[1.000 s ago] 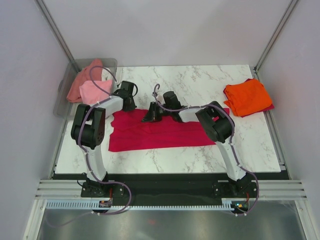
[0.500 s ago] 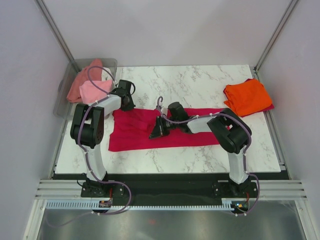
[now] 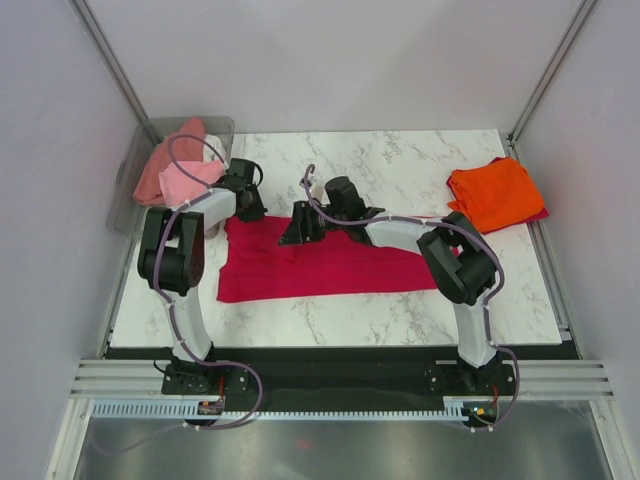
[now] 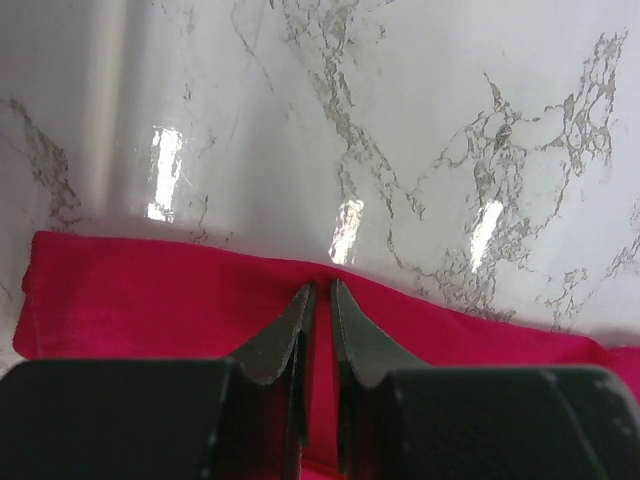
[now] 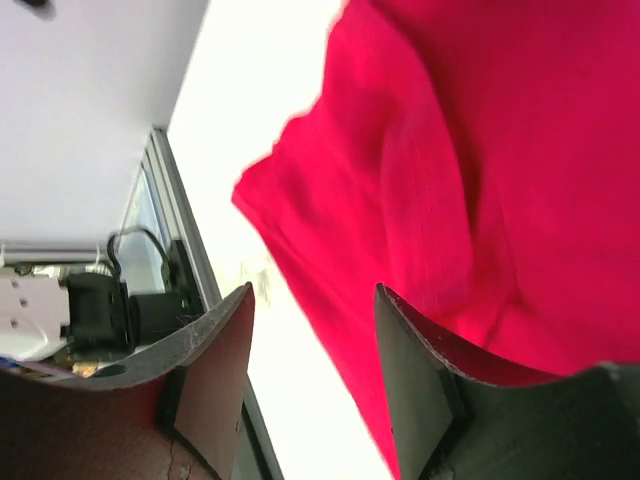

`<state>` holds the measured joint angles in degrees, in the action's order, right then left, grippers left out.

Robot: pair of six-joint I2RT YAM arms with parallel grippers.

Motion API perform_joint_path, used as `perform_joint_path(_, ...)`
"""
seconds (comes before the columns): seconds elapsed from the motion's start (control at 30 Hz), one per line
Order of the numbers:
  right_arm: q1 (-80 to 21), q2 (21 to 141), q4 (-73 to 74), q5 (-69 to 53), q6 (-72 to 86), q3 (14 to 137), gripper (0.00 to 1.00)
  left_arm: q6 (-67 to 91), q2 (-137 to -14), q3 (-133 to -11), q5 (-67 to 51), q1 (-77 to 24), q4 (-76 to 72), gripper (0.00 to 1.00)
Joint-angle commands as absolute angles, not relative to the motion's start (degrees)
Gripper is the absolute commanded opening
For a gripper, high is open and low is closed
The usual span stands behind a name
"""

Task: Fold and stack the t-shirts
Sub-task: Fold the tshirt

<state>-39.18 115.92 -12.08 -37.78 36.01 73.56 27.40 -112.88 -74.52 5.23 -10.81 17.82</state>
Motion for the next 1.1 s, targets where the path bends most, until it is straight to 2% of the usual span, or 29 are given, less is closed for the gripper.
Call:
perform_joint_path(0.0,-38.85,121.54,-15.64,-37.35,37.09,80.48,0.59,25.31,-114.43,-73.65,3.69,-10.2,18.55,0.17)
perform_joint_path(0.2,-38.93,131.56,-18.63,-40.16,39.64,91.12,0.6,25.58,-114.26,-73.13,3.69,-10.2,18.28,0.17)
perform_joint_path(0.37,-38.76,135.78,-28.11,-40.51,42.8,93.85,0.6,25.31,-114.52,-73.12,2.82,-10.11,18.02,0.17)
perform_joint_path(0.57,-38.93,141.5,-26.35,-42.88,46.64,100.89,0.61,25.22,-114.61,-73.13,2.55,-10.11,18.02,0.17)
perform_joint_path(0.73,-40.34,142.39,-27.52,-45.7,50.45,99.67,0.62,25.4,-114.7,-73.21,1.94,-9.67,18.02,0.17)
perform_joint_path(0.93,-43.94,138.7,-12.14,-43.77,39.38,99.76,0.63,25.31,-114.87,-73.3,1.58,-9.58,18.02,0.17)
perform_joint_path(1.07,-44.47,135.97,-15.72,-46.31,41.22,93.72,0.58,25.31,-115.14,-73.39,1.41,-9.58,18.02,0.17)
